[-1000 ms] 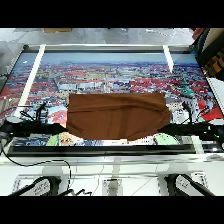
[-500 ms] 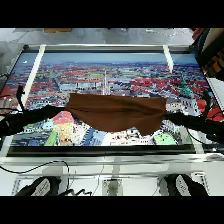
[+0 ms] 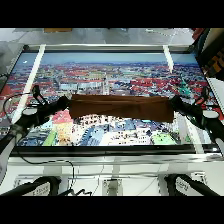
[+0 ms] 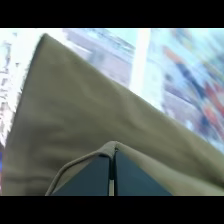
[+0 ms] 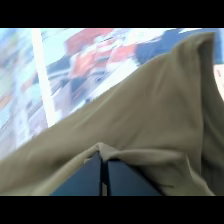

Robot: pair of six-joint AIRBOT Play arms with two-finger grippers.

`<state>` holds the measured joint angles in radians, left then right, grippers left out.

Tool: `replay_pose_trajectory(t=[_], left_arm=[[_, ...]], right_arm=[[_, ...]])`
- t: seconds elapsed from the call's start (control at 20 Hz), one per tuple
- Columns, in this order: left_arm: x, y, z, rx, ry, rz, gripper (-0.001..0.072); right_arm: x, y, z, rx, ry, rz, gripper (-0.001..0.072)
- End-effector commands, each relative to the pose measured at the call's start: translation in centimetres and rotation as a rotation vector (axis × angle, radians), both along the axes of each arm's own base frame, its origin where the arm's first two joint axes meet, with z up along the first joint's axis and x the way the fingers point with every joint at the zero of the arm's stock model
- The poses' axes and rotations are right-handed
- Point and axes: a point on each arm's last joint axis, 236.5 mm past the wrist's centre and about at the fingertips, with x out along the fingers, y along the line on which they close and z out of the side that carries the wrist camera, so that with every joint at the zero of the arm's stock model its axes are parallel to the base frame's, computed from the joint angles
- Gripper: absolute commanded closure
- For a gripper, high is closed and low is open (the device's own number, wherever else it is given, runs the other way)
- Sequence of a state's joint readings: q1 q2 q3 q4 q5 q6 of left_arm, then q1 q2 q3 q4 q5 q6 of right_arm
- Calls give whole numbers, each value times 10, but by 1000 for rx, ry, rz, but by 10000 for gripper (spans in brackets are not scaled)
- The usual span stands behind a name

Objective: Fold the clothes and pants, and hang the long-sleeved shirts on hangers.

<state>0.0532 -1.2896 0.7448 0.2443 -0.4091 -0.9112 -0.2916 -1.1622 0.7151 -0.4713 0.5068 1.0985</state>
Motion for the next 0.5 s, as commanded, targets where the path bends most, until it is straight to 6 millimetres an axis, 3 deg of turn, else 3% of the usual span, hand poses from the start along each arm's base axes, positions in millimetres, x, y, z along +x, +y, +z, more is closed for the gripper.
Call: replay_pose_trajectory(t=[0.0, 0.2, 0.4, 0.45], left_arm=[[31, 1, -28, 9, 40, 72, 688], [72, 1, -19, 6, -2, 69, 688], [82, -3, -36, 7, 20, 61, 670], [81, -6, -41, 1, 33, 52, 459]], right_arm=[[41, -15, -27, 0, 38, -63, 700], [74, -21, -41, 10, 52, -49, 701], [77, -21, -59, 14, 86, -40, 699], [75, -17, -60, 19, 94, -23, 675]])
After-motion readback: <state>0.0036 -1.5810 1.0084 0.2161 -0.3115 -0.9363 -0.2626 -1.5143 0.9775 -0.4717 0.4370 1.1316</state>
